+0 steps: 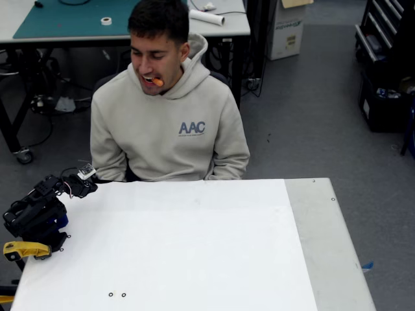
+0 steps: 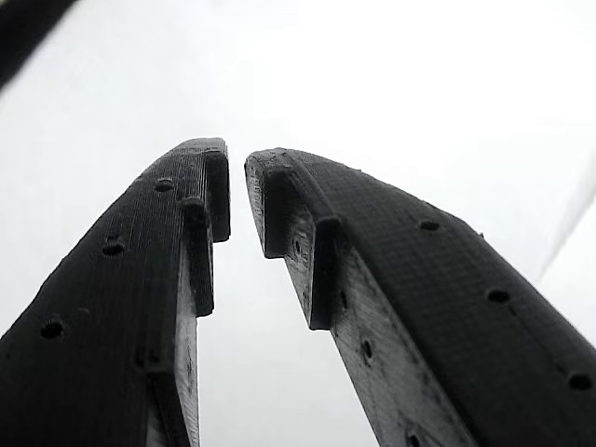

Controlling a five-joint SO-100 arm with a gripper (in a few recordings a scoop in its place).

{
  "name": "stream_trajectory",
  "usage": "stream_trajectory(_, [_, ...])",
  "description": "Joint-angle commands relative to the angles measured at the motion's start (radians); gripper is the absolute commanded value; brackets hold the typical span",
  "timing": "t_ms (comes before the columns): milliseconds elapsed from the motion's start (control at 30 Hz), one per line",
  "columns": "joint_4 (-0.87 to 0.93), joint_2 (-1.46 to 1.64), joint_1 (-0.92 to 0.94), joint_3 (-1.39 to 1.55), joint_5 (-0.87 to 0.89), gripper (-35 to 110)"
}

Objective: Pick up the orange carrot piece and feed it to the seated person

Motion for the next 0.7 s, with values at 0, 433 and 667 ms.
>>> stream_trajectory(0, [0.083, 0.021, -0.018, -0.077, 0.008, -1])
stream_trajectory(433, [0.156, 0.023, -0.018, -0.08, 0.009, -2])
stream_trajectory(667, [0.156, 0.021, -0.018, -0.08, 0.009, -2])
